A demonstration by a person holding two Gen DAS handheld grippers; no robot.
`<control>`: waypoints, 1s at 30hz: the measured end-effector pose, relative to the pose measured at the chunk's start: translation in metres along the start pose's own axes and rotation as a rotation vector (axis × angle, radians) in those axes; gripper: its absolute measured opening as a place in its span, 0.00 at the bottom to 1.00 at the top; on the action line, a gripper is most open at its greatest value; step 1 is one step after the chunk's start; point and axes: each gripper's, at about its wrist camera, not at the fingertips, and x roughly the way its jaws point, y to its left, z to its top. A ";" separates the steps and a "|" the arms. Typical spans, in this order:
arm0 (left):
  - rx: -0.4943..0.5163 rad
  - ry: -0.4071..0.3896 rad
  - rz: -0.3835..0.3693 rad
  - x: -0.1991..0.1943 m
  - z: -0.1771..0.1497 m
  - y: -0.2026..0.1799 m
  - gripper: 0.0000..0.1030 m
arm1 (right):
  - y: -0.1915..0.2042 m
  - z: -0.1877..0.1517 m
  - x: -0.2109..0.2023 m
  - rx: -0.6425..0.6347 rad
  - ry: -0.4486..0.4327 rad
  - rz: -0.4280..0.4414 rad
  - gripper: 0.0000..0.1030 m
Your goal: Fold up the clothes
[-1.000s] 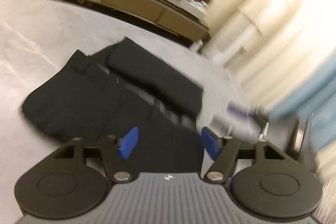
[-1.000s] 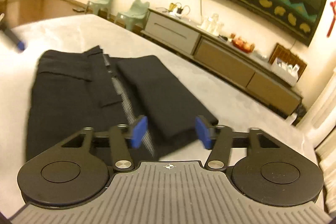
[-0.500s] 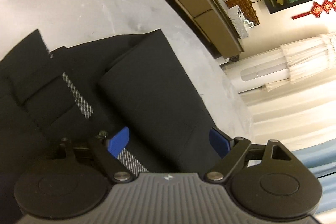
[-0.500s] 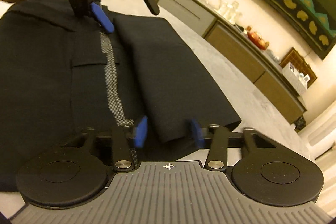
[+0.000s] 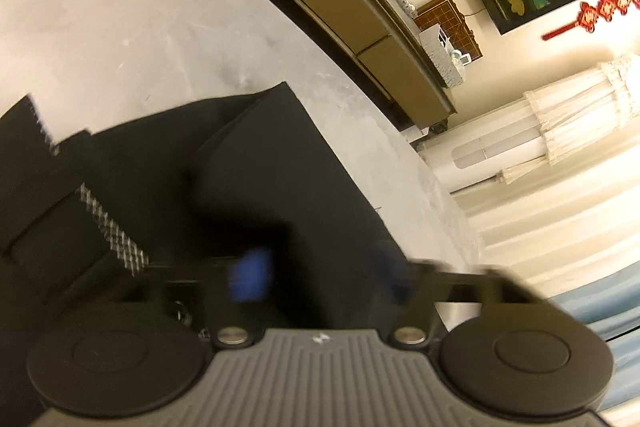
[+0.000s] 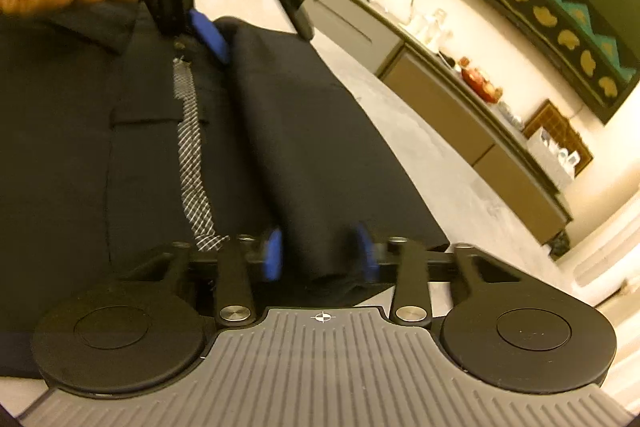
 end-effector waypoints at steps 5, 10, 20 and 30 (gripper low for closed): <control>0.056 -0.047 -0.029 -0.038 -0.005 -0.004 0.04 | -0.005 0.020 -0.039 0.011 -0.090 -0.004 0.02; 0.139 -0.065 -0.050 -0.115 -0.022 0.000 0.04 | 0.031 0.029 -0.101 -0.034 -0.151 0.018 0.02; 0.185 -0.030 0.005 -0.189 -0.079 0.058 0.05 | 0.174 -0.001 -0.152 -0.158 -0.088 0.139 0.02; 0.126 -0.042 0.025 -0.199 -0.097 0.095 0.05 | 0.186 -0.005 -0.149 -0.147 -0.036 0.098 0.01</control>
